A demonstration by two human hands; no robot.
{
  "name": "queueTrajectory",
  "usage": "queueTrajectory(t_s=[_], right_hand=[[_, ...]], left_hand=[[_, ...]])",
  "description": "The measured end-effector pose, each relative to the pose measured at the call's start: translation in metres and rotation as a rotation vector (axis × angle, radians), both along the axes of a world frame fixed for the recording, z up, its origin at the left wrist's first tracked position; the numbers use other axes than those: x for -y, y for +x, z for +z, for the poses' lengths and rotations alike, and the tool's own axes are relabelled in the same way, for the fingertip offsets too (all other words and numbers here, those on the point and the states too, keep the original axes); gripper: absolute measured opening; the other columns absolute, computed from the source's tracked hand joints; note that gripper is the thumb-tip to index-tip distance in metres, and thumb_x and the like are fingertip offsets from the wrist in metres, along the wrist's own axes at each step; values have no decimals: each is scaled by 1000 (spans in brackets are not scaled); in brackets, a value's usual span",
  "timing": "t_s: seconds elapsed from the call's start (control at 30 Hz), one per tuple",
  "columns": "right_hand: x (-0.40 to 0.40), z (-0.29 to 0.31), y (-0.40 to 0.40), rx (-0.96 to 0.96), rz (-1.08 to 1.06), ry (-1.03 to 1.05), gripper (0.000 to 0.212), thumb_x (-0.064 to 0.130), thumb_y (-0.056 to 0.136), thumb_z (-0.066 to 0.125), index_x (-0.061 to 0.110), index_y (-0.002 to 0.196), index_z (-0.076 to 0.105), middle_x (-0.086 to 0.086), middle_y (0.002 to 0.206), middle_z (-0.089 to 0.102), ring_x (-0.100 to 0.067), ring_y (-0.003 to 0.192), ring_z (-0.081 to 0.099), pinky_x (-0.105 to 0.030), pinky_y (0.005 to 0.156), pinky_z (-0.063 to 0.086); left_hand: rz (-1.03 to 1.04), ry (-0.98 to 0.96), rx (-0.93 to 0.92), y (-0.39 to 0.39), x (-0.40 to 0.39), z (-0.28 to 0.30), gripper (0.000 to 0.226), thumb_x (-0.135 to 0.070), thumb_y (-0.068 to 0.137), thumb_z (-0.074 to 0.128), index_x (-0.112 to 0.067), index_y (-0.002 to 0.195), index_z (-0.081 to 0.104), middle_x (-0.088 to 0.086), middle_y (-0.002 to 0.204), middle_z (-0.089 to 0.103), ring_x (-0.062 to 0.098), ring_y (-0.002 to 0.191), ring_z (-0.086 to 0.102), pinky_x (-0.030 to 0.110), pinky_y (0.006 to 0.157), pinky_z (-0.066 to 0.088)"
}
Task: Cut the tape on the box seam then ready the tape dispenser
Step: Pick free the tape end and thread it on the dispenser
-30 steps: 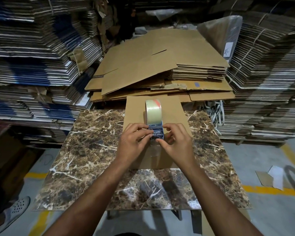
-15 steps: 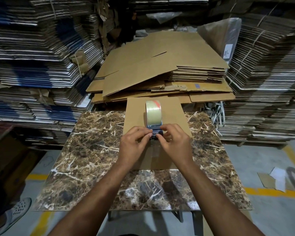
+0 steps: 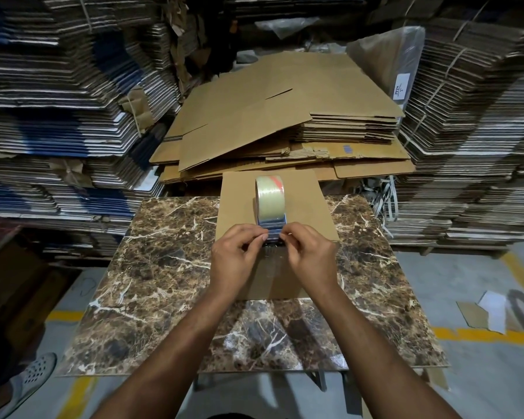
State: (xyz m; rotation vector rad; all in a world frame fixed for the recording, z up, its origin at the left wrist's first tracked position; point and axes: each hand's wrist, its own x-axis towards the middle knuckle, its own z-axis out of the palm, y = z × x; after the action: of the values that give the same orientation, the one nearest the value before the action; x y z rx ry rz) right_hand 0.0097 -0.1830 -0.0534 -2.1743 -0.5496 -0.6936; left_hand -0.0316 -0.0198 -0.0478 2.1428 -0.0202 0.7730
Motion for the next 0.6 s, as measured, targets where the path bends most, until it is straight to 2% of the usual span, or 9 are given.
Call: queueTrajectory(t_s=[0.1, 0.2, 0.27, 0.33, 0.4, 0.5, 0.57, 0.6], right_hand=[[3, 1, 3, -16, 16, -6, 3, 22, 92, 70, 20, 95, 70, 6, 84, 73, -9, 68, 64, -31, 60, 57], [6, 1, 3, -19, 48, 23, 4, 19, 92, 70, 18, 96, 71, 6, 86, 73, -7, 70, 64, -26, 63, 56], [7, 1, 2, -20, 71, 51, 6, 15, 92, 71, 16, 98, 72, 5, 89, 73, -5, 72, 64, -22, 66, 56], [8, 1, 3, -28, 85, 47, 9, 17, 92, 71, 16, 101, 71, 5, 92, 72, -5, 75, 65, -25, 67, 58], [8, 1, 3, -60, 100, 12, 21, 23, 90, 72, 21, 110, 68, 6, 97, 71, -5, 78, 67, -28, 69, 61], [6, 3, 1, -86, 76, -29, 46, 28, 86, 77, 28, 130, 61, 8, 104, 71, -4, 84, 68, -23, 77, 61], [4, 4, 0, -80, 56, -8, 48, 26, 86, 78, 28, 132, 62, 8, 103, 71, -4, 83, 68, -21, 78, 60], [3, 4, 1, -70, 53, 6, 41, 24, 87, 77, 26, 126, 66, 7, 102, 70, -5, 82, 67, -24, 77, 61]], left_hand=[[-2, -15, 3, -2, 0, -1, 14, -18, 89, 76, -17, 102, 81, -6, 101, 75, 2, 93, 69, 13, 84, 53], [6, -25, 8, -3, 2, -1, 14, -18, 89, 75, -19, 102, 81, -6, 101, 75, 1, 95, 68, 13, 86, 51], [18, -27, 13, -5, 4, -2, 14, -18, 90, 75, -19, 102, 81, -6, 101, 75, -3, 95, 67, 10, 85, 50], [22, -27, 18, -7, 7, -2, 15, -16, 90, 75, -18, 103, 81, -6, 103, 74, -8, 96, 64, 6, 84, 47], [22, -15, 24, -9, 8, -3, 16, -14, 90, 74, -17, 105, 80, -5, 105, 73, -8, 98, 63, 4, 85, 46], [24, 26, 40, -8, 8, -4, 18, -11, 89, 74, -15, 106, 80, -2, 108, 74, -1, 101, 64, 4, 89, 45], [21, 51, 53, -9, 8, -5, 19, -8, 88, 75, -14, 106, 79, -1, 108, 73, -2, 103, 62, 4, 92, 44], [18, 63, 60, -9, 8, -6, 19, -8, 88, 75, -14, 106, 79, 0, 108, 73, -3, 104, 61, 4, 93, 43]])
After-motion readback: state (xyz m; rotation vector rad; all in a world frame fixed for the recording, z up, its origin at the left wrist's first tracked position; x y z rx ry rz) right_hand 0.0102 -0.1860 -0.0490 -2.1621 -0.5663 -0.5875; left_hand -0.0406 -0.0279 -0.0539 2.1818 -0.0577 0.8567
